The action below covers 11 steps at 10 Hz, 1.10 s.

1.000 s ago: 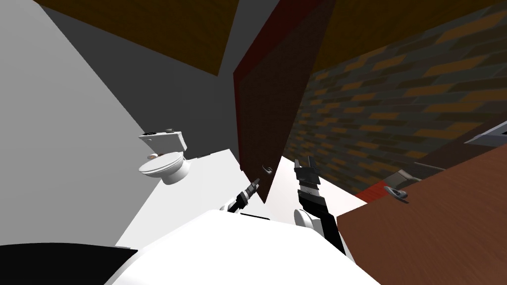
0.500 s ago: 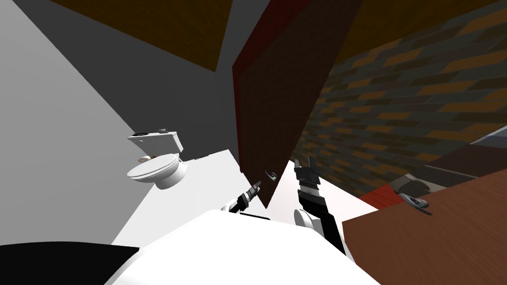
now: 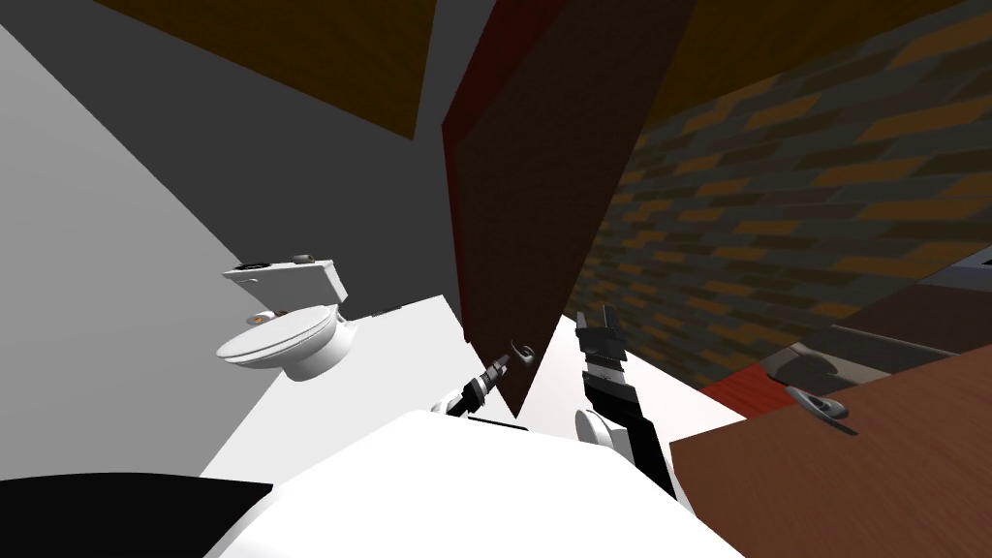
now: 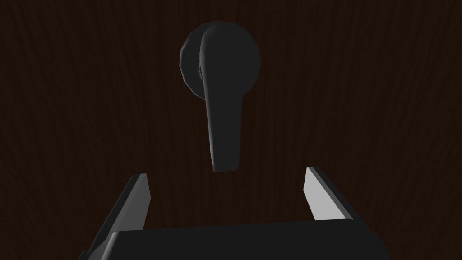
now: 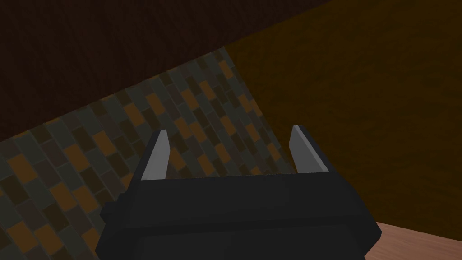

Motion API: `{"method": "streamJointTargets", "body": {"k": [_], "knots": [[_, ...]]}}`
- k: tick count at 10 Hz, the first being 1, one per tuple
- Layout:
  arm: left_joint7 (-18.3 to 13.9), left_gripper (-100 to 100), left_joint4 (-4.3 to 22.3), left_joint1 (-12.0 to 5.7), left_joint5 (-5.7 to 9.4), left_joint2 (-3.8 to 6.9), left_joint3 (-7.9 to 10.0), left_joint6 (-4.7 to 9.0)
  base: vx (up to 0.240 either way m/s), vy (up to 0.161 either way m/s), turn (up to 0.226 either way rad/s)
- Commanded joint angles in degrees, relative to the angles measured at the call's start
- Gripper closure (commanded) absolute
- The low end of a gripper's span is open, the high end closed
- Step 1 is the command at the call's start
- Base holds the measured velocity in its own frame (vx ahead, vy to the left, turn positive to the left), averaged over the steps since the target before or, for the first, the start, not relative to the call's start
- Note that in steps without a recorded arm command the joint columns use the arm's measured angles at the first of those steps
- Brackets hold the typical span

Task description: Push the door open

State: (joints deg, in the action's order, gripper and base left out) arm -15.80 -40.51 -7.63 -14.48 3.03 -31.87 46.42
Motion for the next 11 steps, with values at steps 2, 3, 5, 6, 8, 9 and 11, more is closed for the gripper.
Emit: {"method": "streamJointTargets", "body": {"k": [2,3,5,6,8,9,11], "knots": [[0.3,-100,0.3,-0.04,0.18,-0.63,0.34,-0.22,0.129,-0.153,-0.034],[0.5,-100,0.4,-0.08,0.26,-1.24,0.49,-0.29,0.125,-0.153,-0.030],[0.6,-100,1.0,-0.36,0.33,-1.58,0.62,-0.03,0.095,-0.100,-0.016],[0.6,100,1.0,-0.36,0.33,-1.58,0.62,-0.03,-0.008,0.006,0.004],[0.6,100,1.0,-0.36,0.33,-1.58,0.62,-0.03,-0.012,0.017,-0.017],[0.6,100,1.0,-0.36,0.33,-1.58,0.62,-0.03,0.000,0.000,0.000],[0.6,100,1.0,-0.36,0.33,-1.58,0.62,-0.03,0.000,0.000,0.000]]}}
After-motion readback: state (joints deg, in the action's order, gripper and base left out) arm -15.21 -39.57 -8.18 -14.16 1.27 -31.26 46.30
